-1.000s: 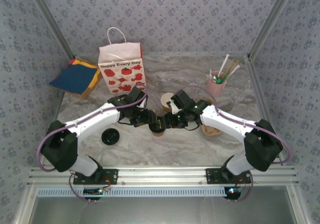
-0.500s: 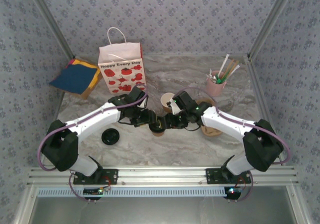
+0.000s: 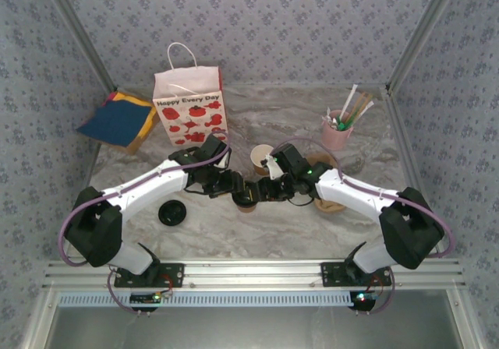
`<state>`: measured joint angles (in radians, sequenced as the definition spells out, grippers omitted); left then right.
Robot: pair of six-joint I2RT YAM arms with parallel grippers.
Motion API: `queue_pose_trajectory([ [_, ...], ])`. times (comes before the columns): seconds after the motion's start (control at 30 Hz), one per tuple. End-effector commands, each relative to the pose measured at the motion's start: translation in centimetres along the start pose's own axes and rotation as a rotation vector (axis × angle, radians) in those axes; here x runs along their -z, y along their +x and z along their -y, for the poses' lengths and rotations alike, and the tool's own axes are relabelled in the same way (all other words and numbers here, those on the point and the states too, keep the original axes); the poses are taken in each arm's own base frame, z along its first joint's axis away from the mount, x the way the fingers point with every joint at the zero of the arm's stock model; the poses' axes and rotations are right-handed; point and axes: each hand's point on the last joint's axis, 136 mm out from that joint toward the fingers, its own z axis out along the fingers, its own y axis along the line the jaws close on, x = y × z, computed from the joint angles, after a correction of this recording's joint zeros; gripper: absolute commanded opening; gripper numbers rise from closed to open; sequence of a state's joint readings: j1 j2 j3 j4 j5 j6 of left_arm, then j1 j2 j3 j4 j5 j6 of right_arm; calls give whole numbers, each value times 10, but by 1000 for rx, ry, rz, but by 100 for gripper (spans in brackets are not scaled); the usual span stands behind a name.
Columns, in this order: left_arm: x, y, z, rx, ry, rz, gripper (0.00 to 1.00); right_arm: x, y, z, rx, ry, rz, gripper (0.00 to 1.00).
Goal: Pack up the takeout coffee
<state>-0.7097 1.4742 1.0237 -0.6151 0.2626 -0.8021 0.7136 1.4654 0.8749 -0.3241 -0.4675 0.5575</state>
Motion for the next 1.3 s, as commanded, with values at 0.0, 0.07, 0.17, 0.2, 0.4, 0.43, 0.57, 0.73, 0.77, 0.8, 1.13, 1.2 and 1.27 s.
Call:
queue_pose_trajectory([
  [0.0,-25,34,-50,27,-193,-121,53,-18,72,86,-102,307,-227,42],
  [0.07,-26,35,-52,28,-195,-122,53,-19,75,89,-100,317,-235,41],
  [0.17,-28,36,-54,27,-199,-123,53,-19,75,89,-97,319,-238,41],
  [0.2,-29,37,-55,29,-200,-127,53,-19,73,88,-94,319,-237,41],
  [0.4,-22,32,-46,18,-188,-111,53,0,42,57,-59,266,-161,41],
  [0.43,-20,31,-46,14,-188,-108,53,4,35,50,-53,255,-143,42],
  [0.57,-18,29,-42,6,-185,-105,53,19,3,23,-40,185,-64,47],
  [0.73,-20,30,-43,3,-190,-111,53,29,-22,1,-65,92,-18,49],
  [0.77,-20,30,-43,3,-190,-111,53,29,-25,-1,-66,83,-11,49],
  [0.8,-20,30,-43,3,-190,-112,53,28,-28,-2,-64,80,-6,49],
  [1.13,-21,28,-41,-1,-192,-117,53,13,-25,7,-74,76,-50,38],
  [1.2,-21,28,-41,-3,-191,-116,53,9,-22,10,-78,81,-63,35],
  [1.27,-22,28,-40,-3,-191,-118,53,6,-18,14,-85,91,-77,32],
])
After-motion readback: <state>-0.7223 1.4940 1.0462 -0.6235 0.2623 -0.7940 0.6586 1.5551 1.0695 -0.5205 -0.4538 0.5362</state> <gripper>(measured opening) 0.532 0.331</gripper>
